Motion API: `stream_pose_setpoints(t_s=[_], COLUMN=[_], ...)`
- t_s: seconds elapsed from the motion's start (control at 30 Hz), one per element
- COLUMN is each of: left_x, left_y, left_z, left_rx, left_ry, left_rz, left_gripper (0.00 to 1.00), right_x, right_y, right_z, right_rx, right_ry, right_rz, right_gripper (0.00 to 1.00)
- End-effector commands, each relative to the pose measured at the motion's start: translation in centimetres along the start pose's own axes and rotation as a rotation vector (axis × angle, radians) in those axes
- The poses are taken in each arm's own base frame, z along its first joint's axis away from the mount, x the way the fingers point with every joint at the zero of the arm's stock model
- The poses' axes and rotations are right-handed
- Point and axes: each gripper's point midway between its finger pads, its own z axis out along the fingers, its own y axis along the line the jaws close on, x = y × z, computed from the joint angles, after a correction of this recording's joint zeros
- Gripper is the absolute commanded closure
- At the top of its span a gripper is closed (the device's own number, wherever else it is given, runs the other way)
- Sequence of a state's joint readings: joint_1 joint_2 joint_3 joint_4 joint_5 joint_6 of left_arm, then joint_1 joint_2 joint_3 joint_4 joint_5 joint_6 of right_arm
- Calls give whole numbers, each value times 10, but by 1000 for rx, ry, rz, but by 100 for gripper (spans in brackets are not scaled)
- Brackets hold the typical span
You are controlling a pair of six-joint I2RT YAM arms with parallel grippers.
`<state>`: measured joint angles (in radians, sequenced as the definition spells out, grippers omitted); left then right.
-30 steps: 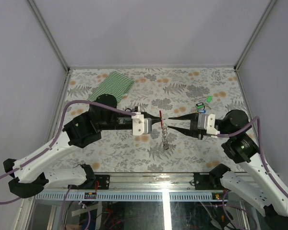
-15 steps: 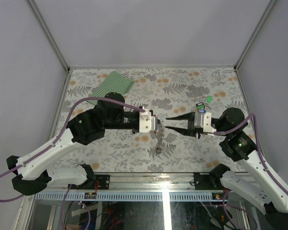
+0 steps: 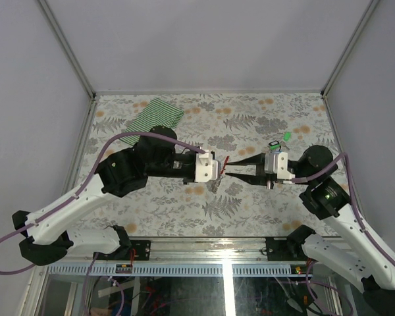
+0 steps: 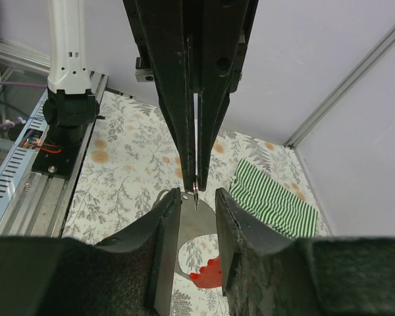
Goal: Put the keys on the keyring
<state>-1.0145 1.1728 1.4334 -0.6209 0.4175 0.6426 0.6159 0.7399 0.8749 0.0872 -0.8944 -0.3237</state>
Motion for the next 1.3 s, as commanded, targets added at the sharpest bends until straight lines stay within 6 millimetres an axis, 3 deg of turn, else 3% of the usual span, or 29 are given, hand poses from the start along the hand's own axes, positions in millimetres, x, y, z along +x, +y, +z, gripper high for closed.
stream_pose_setpoints(t_s=[0.0,0.6,0.9,1.03,1.17,1.27], left_x=[-18,-21,-22,-27,-39,-45], left_y=[8,6,5,2,1,-1], left_z=[-6,-4,-5,-9,-19,-28], left_rx=[-30,-20,-15,-6,-30,-65], left_ry=[-31,-36,-36,-56,-115,-174], left_rz=[17,32,37,43,34,23], left_gripper=[100,100,100,100,82,75], right_x=[-19,-4,-3,-9,-22,-37], right_y=[2,2,3,3,8,13], right_z=[4,10,11,11,9,9], right_rx=[-39,-41,-39,-35,-50,-70], right_ry=[-41,0,9,-2,-51,-122], right_rz=[-15,9,12,17,36,61], right_gripper=[67,73,96,100,100,100])
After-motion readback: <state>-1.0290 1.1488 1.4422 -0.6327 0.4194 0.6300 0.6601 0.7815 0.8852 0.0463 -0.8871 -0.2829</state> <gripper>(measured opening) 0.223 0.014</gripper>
